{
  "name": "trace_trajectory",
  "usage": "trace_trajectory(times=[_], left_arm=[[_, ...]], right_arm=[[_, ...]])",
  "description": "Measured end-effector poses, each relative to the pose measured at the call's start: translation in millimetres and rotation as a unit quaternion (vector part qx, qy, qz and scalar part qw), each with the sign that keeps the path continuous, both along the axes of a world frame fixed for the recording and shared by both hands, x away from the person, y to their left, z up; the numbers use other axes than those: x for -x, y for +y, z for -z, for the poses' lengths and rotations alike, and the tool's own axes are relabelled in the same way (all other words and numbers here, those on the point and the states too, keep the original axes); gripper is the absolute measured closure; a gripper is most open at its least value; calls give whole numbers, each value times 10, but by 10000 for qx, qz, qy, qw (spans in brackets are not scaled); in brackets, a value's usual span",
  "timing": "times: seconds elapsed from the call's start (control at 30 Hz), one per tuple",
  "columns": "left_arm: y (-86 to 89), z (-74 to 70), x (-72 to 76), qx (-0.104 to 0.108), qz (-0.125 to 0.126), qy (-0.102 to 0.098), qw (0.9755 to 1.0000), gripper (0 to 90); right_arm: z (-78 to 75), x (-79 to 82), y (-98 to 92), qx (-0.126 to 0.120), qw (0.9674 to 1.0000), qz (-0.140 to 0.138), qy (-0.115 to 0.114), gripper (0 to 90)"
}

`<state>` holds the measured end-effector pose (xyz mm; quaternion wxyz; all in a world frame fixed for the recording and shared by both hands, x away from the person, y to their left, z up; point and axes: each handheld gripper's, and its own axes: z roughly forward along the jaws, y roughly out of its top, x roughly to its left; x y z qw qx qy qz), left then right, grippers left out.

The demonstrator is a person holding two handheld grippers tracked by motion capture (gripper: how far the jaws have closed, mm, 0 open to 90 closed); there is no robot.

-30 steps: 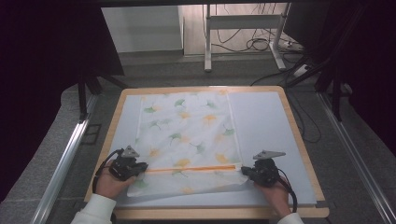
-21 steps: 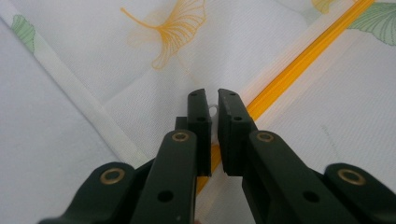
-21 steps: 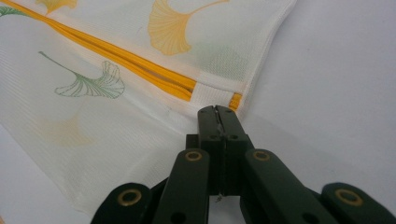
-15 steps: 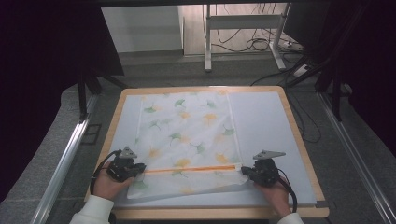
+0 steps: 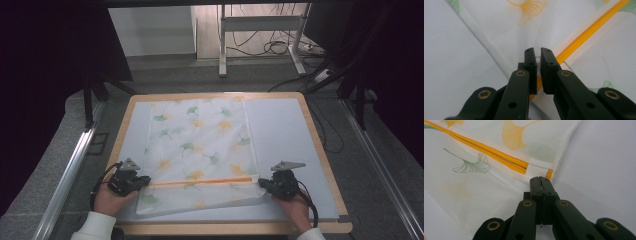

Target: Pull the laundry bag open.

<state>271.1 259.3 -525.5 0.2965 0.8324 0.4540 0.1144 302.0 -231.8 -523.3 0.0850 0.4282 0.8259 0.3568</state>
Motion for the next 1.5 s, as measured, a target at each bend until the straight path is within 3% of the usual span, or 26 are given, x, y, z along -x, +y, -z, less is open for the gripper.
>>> trace_trajectory(times=[0.43, 0.57, 1.0, 1.27, 1.5], left_arm=[[67, -12, 47, 158, -98, -26, 9998, 852], [53, -8, 61, -17, -73, -41, 10000, 852], [84, 18, 110, 58, -85, -15, 9999, 851], [116, 61, 71, 288, -131, 31, 9995, 847], [73, 65, 11, 209, -141, 0, 9997, 833]], right_arm=[[-1, 2, 4, 19, 10000, -1, -8, 899], [-2, 1, 5, 22, 10000, 2, -1, 899], [-3, 2, 7, 37, 10000, -9, -8, 899], [-2, 2, -5, -2, 10000, 8, 29, 898], [-1, -2, -3, 23, 10000, -79, -41, 898]])
